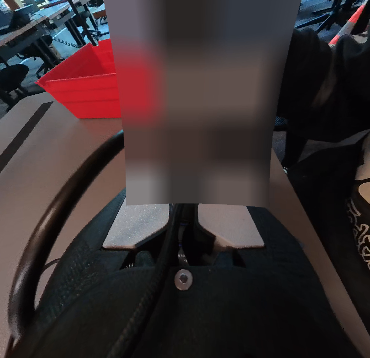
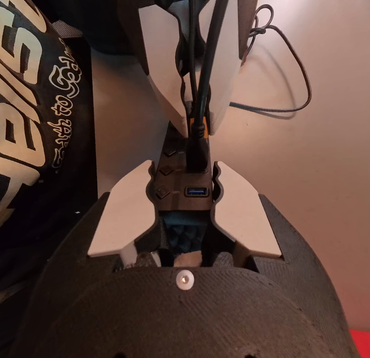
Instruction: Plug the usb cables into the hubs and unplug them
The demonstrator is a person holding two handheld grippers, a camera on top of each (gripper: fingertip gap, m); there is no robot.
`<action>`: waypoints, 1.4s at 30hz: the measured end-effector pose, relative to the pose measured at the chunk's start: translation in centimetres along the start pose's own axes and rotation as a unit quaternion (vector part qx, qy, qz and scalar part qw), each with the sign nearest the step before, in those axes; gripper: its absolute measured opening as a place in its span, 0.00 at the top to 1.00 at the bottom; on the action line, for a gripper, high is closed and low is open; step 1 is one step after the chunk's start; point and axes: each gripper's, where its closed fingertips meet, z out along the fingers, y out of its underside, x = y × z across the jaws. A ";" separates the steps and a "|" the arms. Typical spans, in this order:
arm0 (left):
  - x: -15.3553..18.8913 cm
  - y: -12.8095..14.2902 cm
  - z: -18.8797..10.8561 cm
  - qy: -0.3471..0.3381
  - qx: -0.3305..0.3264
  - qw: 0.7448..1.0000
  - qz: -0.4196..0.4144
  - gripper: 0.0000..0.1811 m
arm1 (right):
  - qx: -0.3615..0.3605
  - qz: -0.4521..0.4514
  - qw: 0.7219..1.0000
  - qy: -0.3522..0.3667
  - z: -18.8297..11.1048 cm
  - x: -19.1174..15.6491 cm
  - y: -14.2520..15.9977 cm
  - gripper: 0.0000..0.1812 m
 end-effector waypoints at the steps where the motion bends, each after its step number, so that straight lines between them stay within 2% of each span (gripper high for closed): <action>1: 0.0 0.0 0.0 0.002 -0.001 1.000 -0.003 0.91 | -0.001 -0.001 1.000 -0.001 0.0 0.0 0.0 0.69; 10: 0.4 0.2 -0.8 0.004 -0.075 0.997 -0.015 0.91 | 0.006 -0.017 1.000 0.003 0.3 -0.1 -0.8 0.69; 15: 0.5 -0.6 -1.8 -0.015 -0.107 0.994 -0.001 0.92 | 0.047 -0.044 0.998 0.007 0.3 -0.4 -3.1 0.70; 16: 0.9 -0.6 -1.8 -0.007 -0.117 0.993 0.006 0.92 | 0.063 -0.046 0.997 0.025 0.1 0.1 -3.7 0.86; 17: 1.1 0.1 -1.5 -0.006 -0.135 0.991 0.024 0.92 | 0.096 -0.070 0.993 0.012 0.0 -0.4 -4.8 0.90; 19: 2.1 2.9 0.1 0.020 -0.178 0.983 0.044 0.92 | 0.185 -0.084 0.977 -0.063 -0.7 -2.7 -7.7 0.91; 20: 2.1 4.0 0.7 0.016 -0.186 0.980 0.063 0.90 | 0.149 -0.086 0.983 -0.058 -0.3 -2.6 -7.0 0.91; 21: 2.2 3.9 1.0 0.025 -0.165 0.984 0.062 0.92 | 0.099 -0.083 0.991 -0.031 0.0 -1.7 -5.7 0.91; 23: 2.6 3.3 1.2 0.071 -0.126 0.989 -0.001 0.91 | 0.107 -0.048 0.992 -0.036 -0.8 -1.0 -4.9 0.84; 24: 2.3 3.7 1.3 0.069 -0.128 0.989 -0.007 0.91 | 0.119 -0.020 0.992 -0.036 -1.2 -0.5 -4.6 0.78; 26: 2.2 4.0 1.2 0.072 -0.126 0.989 0.005 0.91 | 0.092 0.031 0.995 -0.014 -1.4 0.7 -2.8 0.59; 28: 2.0 3.9 0.9 0.071 -0.127 0.989 0.005 0.92 | 0.046 0.065 0.997 -0.008 -0.9 0.5 -0.8 0.50; 31: 2.4 3.2 0.4 0.099 -0.106 0.989 -0.006 0.92 | 0.027 0.087 0.996 -0.004 0.3 -0.8 0.8 0.51; 34: 2.3 3.4 -0.2 0.105 -0.113 0.988 -0.005 0.92 | 0.018 0.106 0.994 0.001 1.7 -2.5 2.5 0.54; 38: 2.5 3.2 -0.5 0.116 -0.111 0.987 -0.005 0.92 | 0.000 0.102 0.993 0.050 3.1 -3.0 3.6 0.56; 40: 2.6 3.2 -0.4 0.118 -0.115 0.986 -0.004 0.92 | -0.005 0.089 0.994 0.070 3.6 -2.7 3.4 0.60; 42: 2.6 3.5 -0.2 0.120 -0.125 0.985 -0.006 0.92 | -0.015 0.086 0.995 0.056 4.3 -3.0 3.6 0.67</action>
